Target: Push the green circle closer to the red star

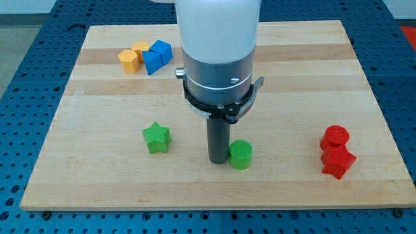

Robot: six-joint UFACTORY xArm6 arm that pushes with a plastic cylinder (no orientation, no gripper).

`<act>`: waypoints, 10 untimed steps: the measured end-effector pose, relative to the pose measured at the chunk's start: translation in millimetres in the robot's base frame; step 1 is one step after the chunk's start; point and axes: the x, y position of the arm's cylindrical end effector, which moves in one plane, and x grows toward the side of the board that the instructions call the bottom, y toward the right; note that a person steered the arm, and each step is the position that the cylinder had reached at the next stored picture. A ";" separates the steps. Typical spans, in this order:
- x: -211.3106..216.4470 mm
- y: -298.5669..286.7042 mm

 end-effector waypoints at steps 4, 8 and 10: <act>-6.2 77.2; 4.7 90.3; 2.2 76.9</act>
